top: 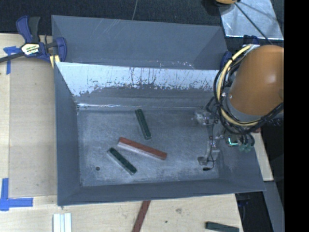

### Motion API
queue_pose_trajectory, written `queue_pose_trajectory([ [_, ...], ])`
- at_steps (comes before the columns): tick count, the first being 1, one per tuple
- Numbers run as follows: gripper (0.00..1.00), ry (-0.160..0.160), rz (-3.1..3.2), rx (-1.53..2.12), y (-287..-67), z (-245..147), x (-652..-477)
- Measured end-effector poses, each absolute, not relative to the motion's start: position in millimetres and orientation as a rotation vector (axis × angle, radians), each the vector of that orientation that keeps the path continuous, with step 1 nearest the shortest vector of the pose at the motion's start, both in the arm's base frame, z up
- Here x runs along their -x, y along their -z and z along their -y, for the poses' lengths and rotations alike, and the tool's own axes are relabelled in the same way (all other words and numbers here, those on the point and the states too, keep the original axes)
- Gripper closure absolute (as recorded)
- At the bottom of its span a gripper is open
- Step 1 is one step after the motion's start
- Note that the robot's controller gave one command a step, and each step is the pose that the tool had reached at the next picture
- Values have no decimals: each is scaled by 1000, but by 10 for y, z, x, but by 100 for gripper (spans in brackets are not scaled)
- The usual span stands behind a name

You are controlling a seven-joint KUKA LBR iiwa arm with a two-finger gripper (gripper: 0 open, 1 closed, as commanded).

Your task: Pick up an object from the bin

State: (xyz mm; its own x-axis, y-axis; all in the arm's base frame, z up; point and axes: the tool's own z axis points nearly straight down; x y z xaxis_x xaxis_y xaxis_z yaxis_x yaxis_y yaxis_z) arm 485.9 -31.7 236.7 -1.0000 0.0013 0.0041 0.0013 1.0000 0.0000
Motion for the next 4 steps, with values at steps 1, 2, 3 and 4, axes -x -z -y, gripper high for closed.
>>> queue_pose_trajectory([
  [1,0,-1,3145,0,-2400,316,-4874],
  [2,0,-1,3150,-59,-1782,-134,-4945],
  [3,0,1,3149,-39,-1099,-176,-4945],
  [4,100,1,3136,243,-707,-458,-5044],
])
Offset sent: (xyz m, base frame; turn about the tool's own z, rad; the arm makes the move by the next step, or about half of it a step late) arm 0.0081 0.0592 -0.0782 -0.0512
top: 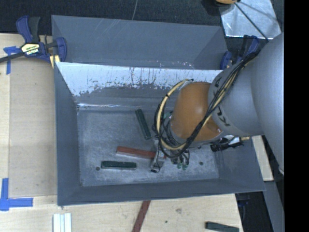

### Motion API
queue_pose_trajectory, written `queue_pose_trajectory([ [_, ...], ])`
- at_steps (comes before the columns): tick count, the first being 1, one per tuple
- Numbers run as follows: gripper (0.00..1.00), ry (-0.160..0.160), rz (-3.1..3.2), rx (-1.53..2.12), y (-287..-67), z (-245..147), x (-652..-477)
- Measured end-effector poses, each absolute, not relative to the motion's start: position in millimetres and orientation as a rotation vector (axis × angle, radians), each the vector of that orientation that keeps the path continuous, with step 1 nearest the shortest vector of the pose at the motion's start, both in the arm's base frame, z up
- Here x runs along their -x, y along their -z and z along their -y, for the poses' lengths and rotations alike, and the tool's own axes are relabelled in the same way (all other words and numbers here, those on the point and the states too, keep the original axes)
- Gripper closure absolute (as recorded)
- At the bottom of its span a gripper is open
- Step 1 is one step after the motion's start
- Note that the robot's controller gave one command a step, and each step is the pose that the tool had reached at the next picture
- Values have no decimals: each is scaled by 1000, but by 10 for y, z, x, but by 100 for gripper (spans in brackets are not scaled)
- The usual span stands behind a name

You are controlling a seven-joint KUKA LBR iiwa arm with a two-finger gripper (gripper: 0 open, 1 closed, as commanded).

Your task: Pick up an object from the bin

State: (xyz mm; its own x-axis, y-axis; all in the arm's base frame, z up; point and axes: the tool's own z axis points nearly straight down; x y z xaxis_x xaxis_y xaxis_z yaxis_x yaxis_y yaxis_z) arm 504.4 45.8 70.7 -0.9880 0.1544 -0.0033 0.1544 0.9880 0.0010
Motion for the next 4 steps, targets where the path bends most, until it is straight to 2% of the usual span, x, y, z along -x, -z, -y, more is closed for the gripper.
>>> queue_pose_trajectory([
  [1,100,-1,-3129,-242,-707,-458,-5044],
  [2,100,1,-3140,-33,-2815,-188,-5161],
  [3,0,0,-3139,-30,-2856,-185,-5165],
  [4,0,0,-3139,-29,-2856,-185,-5165],
])
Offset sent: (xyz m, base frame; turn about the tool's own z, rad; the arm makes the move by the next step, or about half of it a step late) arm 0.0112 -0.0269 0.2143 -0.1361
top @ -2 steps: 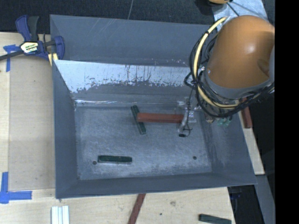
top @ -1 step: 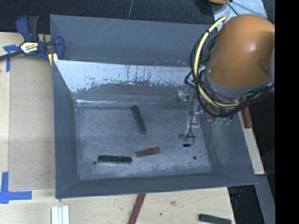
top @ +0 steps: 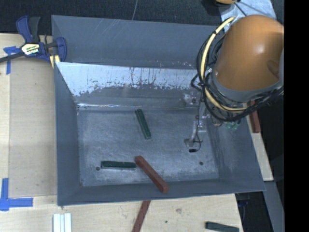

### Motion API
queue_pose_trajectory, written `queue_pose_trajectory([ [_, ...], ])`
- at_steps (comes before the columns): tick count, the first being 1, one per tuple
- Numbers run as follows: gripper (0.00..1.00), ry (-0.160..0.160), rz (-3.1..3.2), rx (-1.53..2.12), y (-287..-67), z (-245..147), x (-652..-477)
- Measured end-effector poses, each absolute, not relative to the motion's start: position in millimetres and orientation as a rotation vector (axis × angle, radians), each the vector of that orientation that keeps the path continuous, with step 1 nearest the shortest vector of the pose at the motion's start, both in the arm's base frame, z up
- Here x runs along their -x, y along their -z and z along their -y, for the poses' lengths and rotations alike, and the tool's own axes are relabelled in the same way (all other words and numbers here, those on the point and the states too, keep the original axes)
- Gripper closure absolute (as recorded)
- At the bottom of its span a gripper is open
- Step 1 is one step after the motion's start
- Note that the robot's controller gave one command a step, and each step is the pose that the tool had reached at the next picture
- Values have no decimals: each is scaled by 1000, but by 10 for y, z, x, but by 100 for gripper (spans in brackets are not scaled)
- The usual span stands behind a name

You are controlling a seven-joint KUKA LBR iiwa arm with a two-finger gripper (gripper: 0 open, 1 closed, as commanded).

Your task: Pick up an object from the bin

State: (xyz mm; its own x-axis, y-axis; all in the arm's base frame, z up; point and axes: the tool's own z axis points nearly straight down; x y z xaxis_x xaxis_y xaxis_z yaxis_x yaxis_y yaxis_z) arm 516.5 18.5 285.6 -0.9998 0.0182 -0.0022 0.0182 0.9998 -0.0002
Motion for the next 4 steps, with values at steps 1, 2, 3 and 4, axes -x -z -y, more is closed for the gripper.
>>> queue_pose_trajectory([
  [1,0,0,-3130,52,-2301,-391,-5299],
  [2,0,-2,-3134,-101,-1772,-709,-5473],
  [3,0,-1,-3138,-14,-1474,-620,-5161],
  [4,0,2,-3133,149,-1016,-871,-5055],
])
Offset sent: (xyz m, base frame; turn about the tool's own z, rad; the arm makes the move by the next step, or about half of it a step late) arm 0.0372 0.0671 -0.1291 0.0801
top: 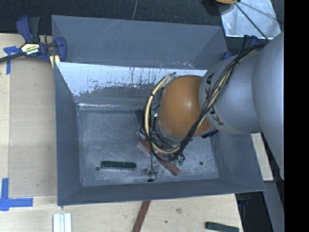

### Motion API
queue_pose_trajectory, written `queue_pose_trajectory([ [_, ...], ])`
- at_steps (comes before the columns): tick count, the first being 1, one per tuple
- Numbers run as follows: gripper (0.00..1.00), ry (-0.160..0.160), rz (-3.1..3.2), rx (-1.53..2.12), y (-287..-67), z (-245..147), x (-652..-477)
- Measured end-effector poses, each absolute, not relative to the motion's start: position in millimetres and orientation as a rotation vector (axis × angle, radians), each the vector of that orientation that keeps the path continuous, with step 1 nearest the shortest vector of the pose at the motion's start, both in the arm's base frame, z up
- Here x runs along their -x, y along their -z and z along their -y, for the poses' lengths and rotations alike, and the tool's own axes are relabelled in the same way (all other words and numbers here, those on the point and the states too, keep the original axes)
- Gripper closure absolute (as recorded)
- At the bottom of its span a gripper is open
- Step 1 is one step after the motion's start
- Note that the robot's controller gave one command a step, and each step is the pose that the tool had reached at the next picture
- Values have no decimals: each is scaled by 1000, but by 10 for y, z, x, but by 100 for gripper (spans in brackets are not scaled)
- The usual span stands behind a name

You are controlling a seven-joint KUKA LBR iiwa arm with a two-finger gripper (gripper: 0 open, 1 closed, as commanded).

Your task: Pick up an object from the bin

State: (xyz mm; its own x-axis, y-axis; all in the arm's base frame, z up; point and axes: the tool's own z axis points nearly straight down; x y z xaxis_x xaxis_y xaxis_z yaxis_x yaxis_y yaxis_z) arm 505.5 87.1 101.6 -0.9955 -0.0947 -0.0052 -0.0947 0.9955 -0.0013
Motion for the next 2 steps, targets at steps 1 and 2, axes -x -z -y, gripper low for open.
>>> queue_pose_trajectory([
  [1,0,-7,-3141,67,-863,-661,-5096],
  [2,0,6,-3137,124,-808,-325,-5368],
])
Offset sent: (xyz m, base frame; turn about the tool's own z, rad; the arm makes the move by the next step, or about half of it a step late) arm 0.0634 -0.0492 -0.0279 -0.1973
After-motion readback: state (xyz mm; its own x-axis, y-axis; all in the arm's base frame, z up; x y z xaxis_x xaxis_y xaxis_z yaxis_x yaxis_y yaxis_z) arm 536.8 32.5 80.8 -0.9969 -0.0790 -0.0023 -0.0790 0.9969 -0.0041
